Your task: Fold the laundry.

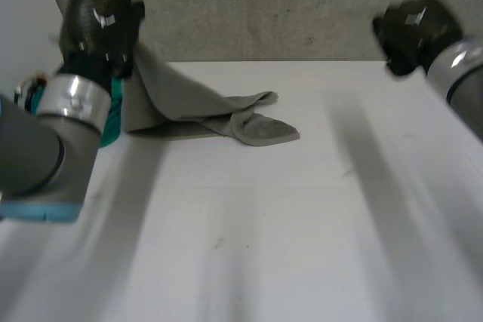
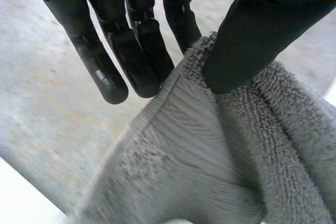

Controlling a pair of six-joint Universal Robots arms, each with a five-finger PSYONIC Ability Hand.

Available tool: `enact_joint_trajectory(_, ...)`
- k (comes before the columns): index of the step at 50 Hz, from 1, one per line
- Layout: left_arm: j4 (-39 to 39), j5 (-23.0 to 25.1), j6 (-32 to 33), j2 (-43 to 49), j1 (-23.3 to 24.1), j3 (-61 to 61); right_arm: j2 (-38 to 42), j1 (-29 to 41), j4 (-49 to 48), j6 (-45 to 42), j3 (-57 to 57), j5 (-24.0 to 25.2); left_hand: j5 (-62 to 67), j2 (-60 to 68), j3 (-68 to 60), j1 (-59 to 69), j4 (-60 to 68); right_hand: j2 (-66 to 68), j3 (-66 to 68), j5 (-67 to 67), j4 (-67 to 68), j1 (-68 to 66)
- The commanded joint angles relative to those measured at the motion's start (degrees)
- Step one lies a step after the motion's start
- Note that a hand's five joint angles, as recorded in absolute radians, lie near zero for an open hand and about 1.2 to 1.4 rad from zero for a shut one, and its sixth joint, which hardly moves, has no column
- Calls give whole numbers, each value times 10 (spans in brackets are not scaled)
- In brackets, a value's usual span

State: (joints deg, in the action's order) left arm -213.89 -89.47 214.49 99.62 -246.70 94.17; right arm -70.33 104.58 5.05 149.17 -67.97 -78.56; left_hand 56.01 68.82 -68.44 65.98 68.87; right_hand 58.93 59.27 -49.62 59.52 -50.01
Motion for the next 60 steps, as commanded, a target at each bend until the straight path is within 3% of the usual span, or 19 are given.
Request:
enact_joint_trajectory(1, 5, 1, 9, -71, 27, 83, 3, 6, 52, -3, -79, 24, 140, 112, -116, 140, 111, -335, -338, 342, -341, 246)
enact_joint_trajectory(6, 27, 2, 19, -115, 53, 95, 15, 17, 52, 75, -82, 25, 140, 112, -116, 140, 111, -483, -487, 490, -489, 394)
enact_joint_trajectory(12, 62, 1, 34, -160, 65, 97, 22, 41, 44, 208, -60, 35, 140, 112, -116, 140, 111, -489, -493, 496, -495, 400)
enact_joint_trajectory(16, 80, 1, 36, -179, 72, 97, 47, 74, 24, 251, -45, 34, 140, 112, -116, 140, 111, -489, -493, 496, -495, 400)
enact_joint_trajectory(21, 92, 1, 37, -199, 84, 102, 84, 143, -12, 264, -5, 27, 140, 112, -116, 140, 111, -489, -493, 496, -495, 400)
enact_joint_trajectory(34, 110, -1, 35, -251, 112, 105, 250, 221, -33, 265, 165, 13, 140, 112, -116, 140, 111, -489, -493, 496, -495, 400)
enact_joint_trajectory(44, 123, -3, 30, -320, 113, 106, 409, 226, -25, 256, 346, -70, 140, 112, -116, 140, 111, -489, -493, 496, -495, 400)
enact_joint_trajectory(48, 134, -3, 30, -348, 113, 106, 445, 226, 0, 255, 404, -63, 140, 112, -116, 140, 111, -319, -322, 326, -325, 230)
enact_joint_trajectory(51, 141, -2, 30, -367, 113, 106, 460, 224, 8, 252, 423, -34, 140, 112, -116, 140, 111, -57, -60, 64, -63, -32)
enact_joint_trajectory(52, 141, -2, 30, -369, 113, 106, 463, 223, 9, 250, 426, -14, 140, 112, -116, 140, 111, 137, 134, -130, 131, -226)
enact_joint_trajectory(53, 144, -1, 30, -371, 113, 107, 463, 223, 9, 250, 426, -3, 140, 112, -116, 140, 111, 210, 207, -203, 204, -299)
enact_joint_trajectory(56, 143, -1, 30, -372, 112, 108, 458, 218, 13, 250, 422, 31, 140, 112, -116, 140, 111, 211, 207, -204, 205, -300)
enact_joint_trajectory(60, 139, 0, 30, -369, 100, 116, 429, 196, 25, 250, 410, 40, 140, 112, -116, 140, 111, 211, 207, -204, 205, -300)
